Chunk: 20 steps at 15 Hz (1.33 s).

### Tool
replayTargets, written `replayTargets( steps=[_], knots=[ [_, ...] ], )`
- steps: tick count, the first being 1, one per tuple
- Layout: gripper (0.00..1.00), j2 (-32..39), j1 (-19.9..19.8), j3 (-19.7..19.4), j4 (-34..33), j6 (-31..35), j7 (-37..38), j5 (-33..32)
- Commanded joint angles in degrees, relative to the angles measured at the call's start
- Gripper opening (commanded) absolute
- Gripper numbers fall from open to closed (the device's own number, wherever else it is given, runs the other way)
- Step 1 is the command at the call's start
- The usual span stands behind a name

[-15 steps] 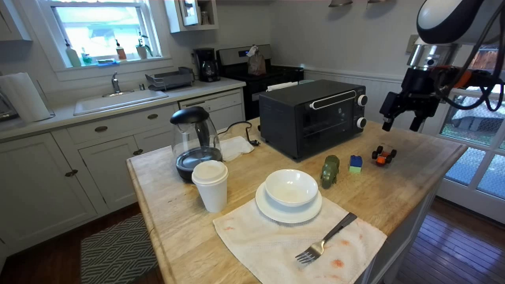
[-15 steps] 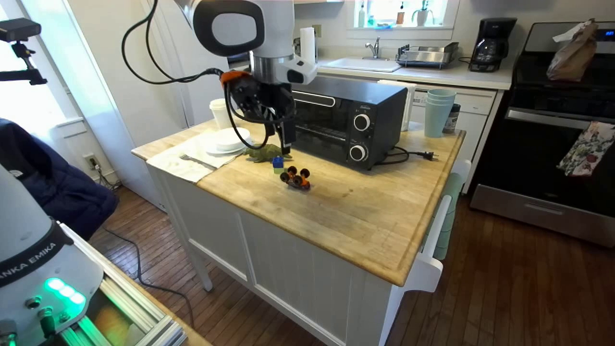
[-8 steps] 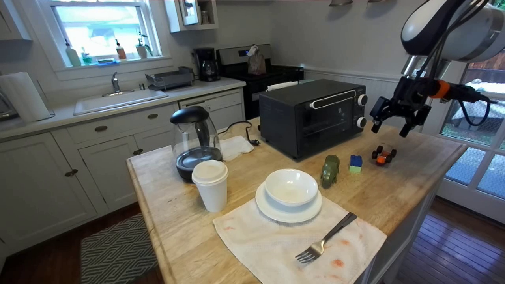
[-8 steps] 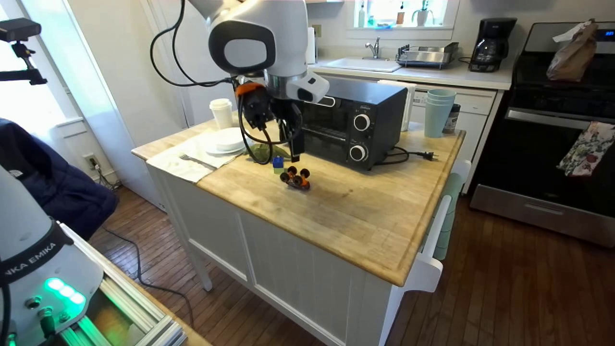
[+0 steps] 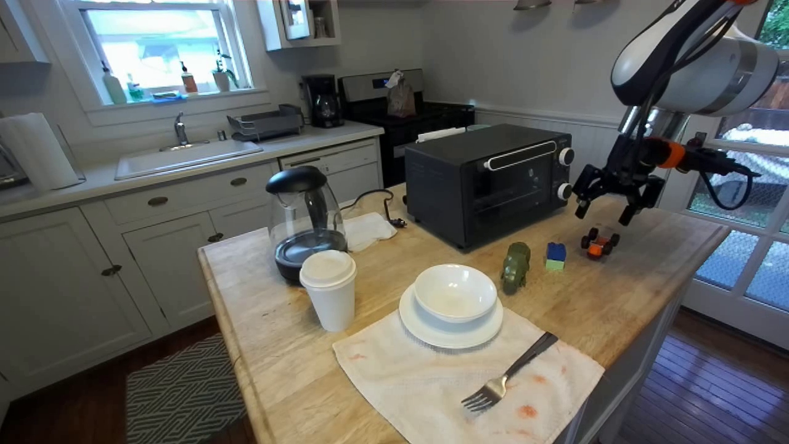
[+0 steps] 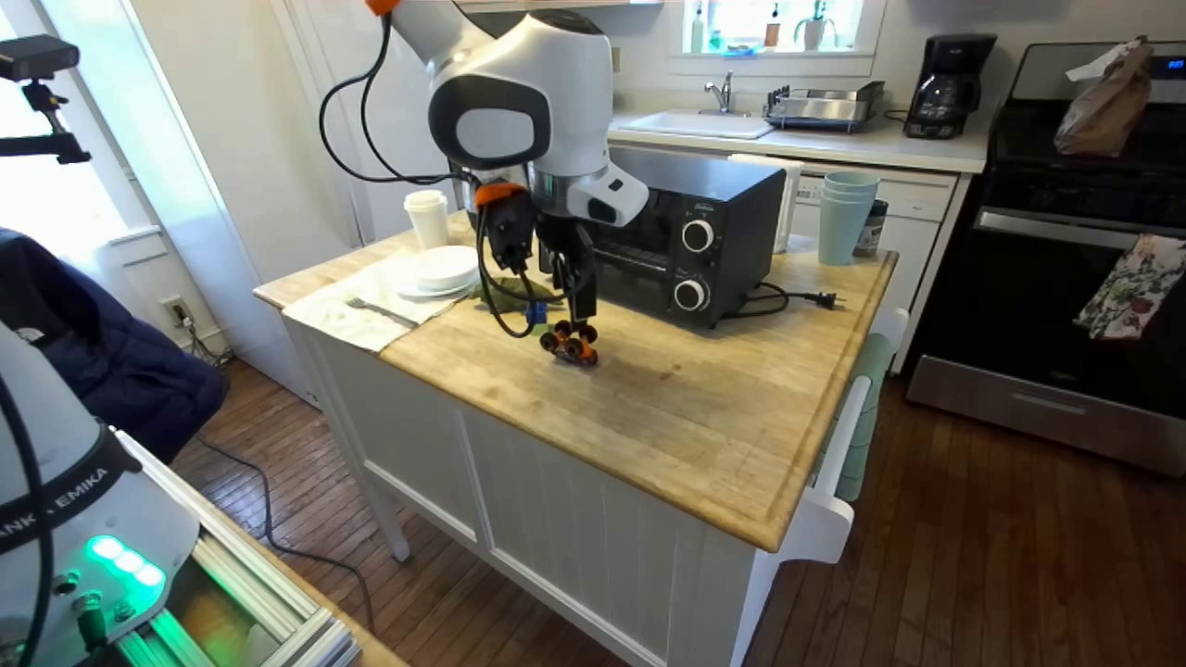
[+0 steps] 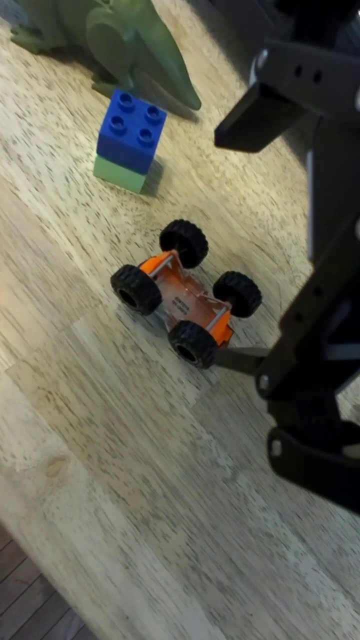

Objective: Set the toy car upright

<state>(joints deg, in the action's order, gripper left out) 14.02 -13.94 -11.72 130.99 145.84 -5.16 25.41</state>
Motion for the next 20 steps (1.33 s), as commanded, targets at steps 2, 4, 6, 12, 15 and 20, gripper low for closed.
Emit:
replayTargets(
  steps=[2, 4, 6, 12, 15, 20],
  knots=[
    [1.00, 2.93, -2.21, 2.95, -2.63, 0.03, -0.79, 4.82],
    [1.00, 3.63, -2.44, 3.44, -2.95, 0.26, -0.76, 5.32],
    [1.00, 4.04, -2.50, 3.50, -3.13, 0.18, -0.47, 4.97],
    [1.00, 5.11, -2.22, 2.88, -3.20, -0.13, 0.83, 2.49],
    [1.00, 4.98, -1.94, 2.45, -2.93, -0.43, 1.83, 1.26],
    [1.00, 4.83, -1.21, 1.21, -2.52, -0.14, 5.26, -2.30]
  ],
)
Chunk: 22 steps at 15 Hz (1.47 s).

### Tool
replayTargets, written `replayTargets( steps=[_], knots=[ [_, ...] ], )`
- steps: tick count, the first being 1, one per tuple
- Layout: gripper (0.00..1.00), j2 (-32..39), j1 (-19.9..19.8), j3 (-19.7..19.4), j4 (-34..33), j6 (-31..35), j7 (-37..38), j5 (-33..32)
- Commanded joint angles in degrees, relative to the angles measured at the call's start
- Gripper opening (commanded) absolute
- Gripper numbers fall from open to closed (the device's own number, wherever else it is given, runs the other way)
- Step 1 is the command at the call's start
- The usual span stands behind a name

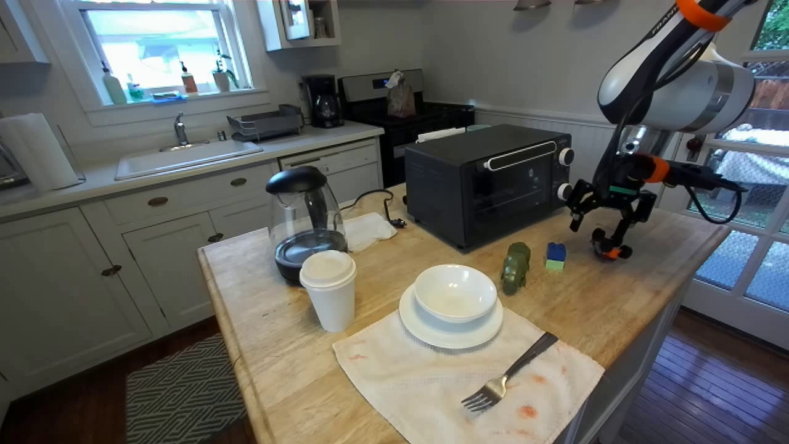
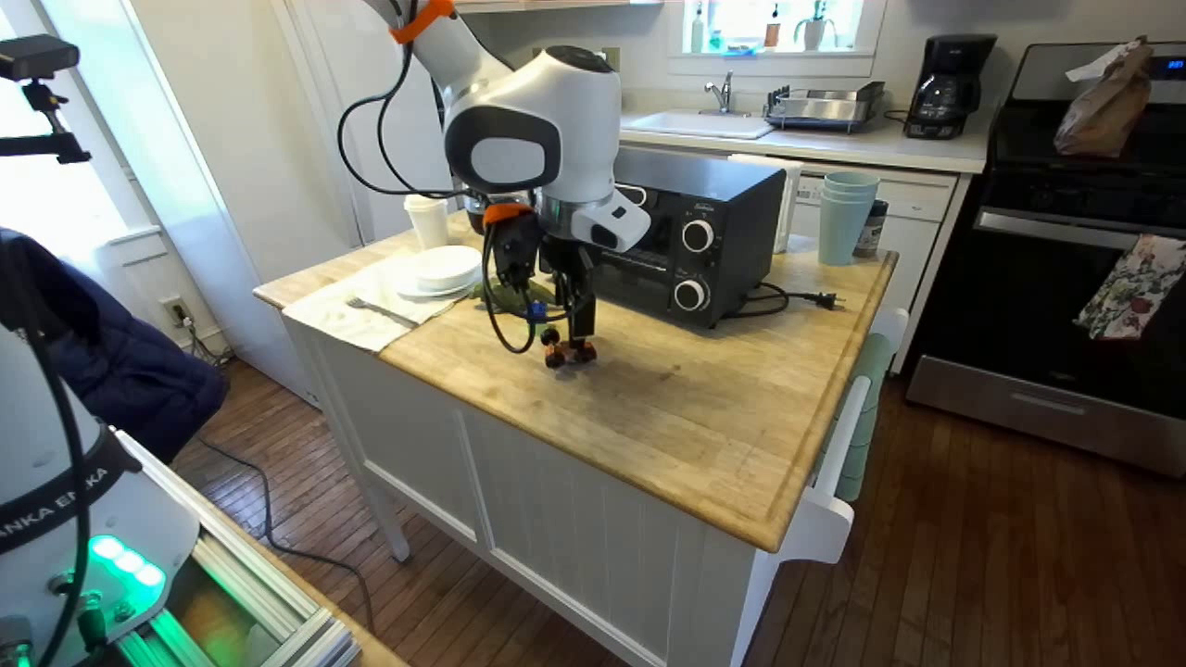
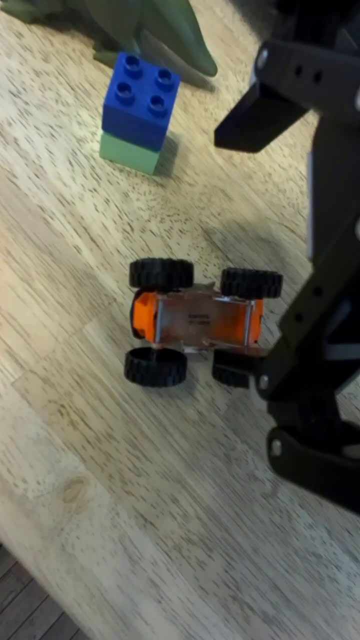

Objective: Set the toy car upright

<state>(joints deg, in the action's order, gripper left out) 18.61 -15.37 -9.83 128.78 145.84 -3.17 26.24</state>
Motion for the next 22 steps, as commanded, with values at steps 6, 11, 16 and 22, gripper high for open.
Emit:
replayTargets(
  steps=[6, 11, 16, 22],
  knots=[
    [1.00, 0.87, 0.72, -1.82, -0.39, -0.24, 8.43, -7.16],
    [1.00, 0.77, -0.73, -1.01, -2.04, -3.73, 5.58, -7.56],
    [1.00, 0.51, -0.93, -0.97, -2.80, -5.64, 3.12, -7.49],
    [1.00, 0.54, -1.00, -0.91, -3.00, -6.03, 2.93, -7.52]
  ],
)
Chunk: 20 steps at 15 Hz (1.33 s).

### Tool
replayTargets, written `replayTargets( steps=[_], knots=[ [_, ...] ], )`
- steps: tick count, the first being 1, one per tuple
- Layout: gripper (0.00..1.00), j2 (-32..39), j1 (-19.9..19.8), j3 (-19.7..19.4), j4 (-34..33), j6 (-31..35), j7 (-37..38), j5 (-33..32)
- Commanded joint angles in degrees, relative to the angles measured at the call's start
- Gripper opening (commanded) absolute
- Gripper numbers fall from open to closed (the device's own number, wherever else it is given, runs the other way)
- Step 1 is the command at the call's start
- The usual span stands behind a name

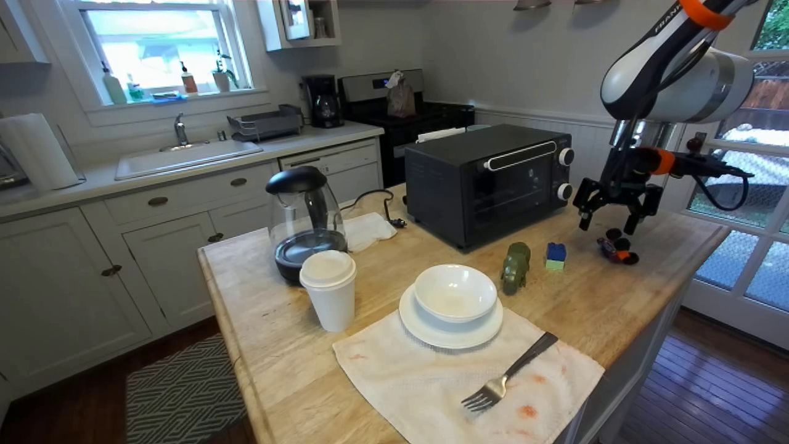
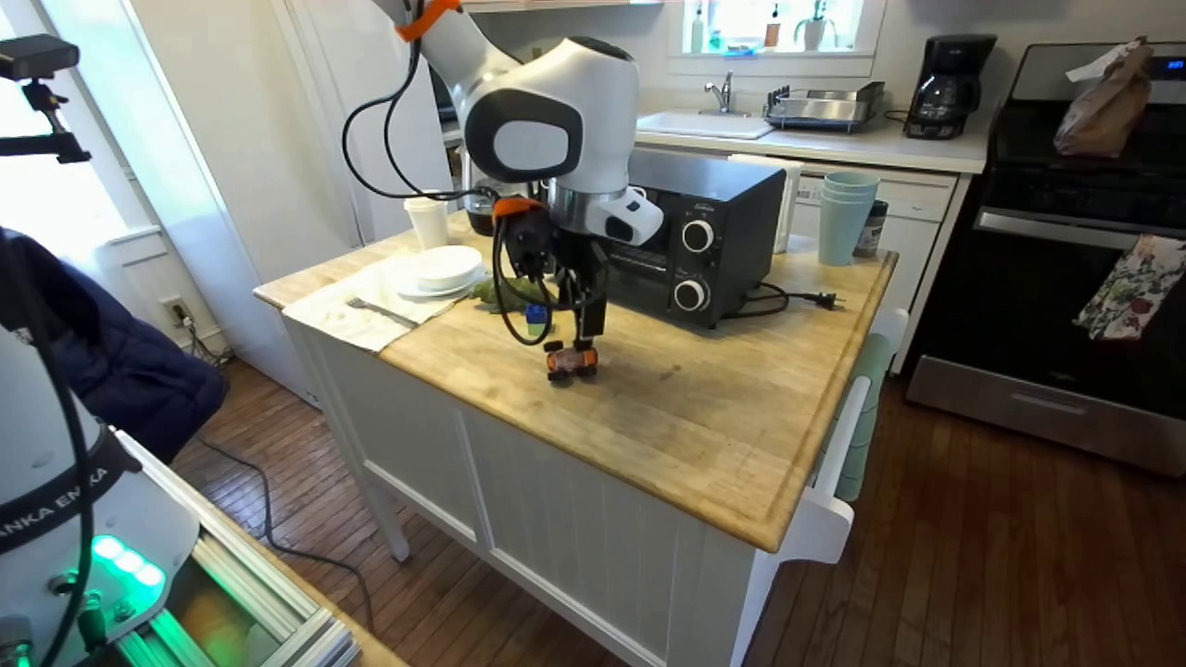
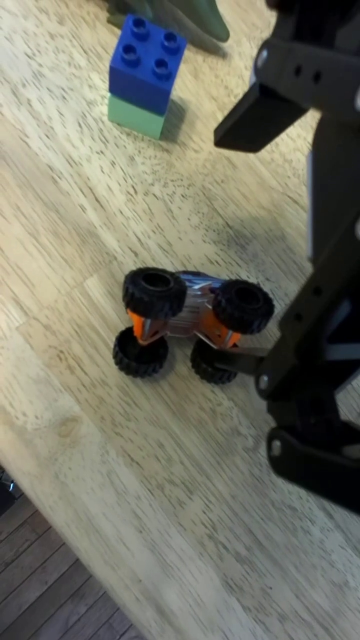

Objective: Set the toy car upright

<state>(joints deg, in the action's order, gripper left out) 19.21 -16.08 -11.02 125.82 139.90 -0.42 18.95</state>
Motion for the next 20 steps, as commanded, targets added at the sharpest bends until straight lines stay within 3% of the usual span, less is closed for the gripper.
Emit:
replayTargets(
  steps=[1, 9, 20],
  knots=[
    [1.00, 0.71, -0.68, 0.15, -1.29, -0.68, 0.25, 0.02],
    [1.00, 6.27, -0.73, -1.96, -8.40, -5.23, 2.28, -4.65],
    [1.00, 15.56, -1.51, -1.10, -20.58, -18.10, 1.44, -6.07]
  ],
)
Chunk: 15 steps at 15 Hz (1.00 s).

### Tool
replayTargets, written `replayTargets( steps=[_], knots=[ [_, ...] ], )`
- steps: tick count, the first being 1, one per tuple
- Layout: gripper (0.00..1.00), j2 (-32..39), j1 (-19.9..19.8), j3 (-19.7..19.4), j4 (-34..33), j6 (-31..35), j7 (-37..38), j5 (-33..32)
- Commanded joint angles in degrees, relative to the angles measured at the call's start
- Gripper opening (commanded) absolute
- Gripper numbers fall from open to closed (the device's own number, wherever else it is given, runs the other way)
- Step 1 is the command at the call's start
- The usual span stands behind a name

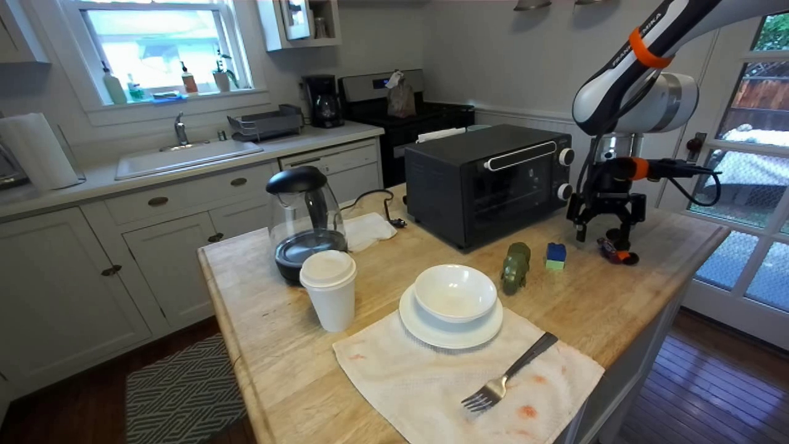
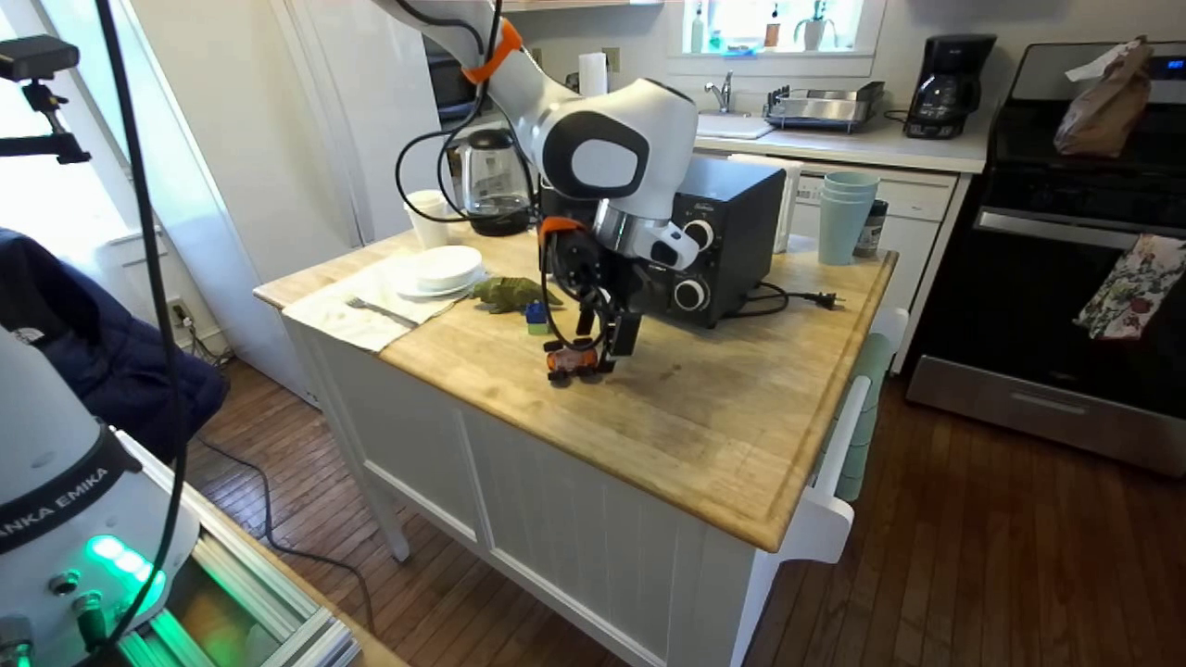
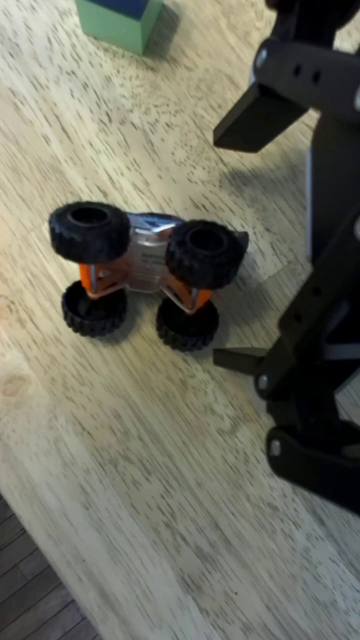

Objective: Set the toy car upright

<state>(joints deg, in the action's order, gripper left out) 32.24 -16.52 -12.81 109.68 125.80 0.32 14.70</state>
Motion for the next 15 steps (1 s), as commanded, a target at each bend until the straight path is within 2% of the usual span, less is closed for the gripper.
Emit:
replayTargets(
  steps=[1, 11, 15],
  knots=[
    [1.00, 3.05, -1.10, 0.68, -5.22, -4.77, 0.67, -1.94],
    [0.97, 5.35, -0.62, 0.32, -9.84, -9.04, 1.64, -3.91],
    [0.89, 5.99, -0.67, 0.25, -10.91, -10.32, 2.01, -4.36]
  ],
)
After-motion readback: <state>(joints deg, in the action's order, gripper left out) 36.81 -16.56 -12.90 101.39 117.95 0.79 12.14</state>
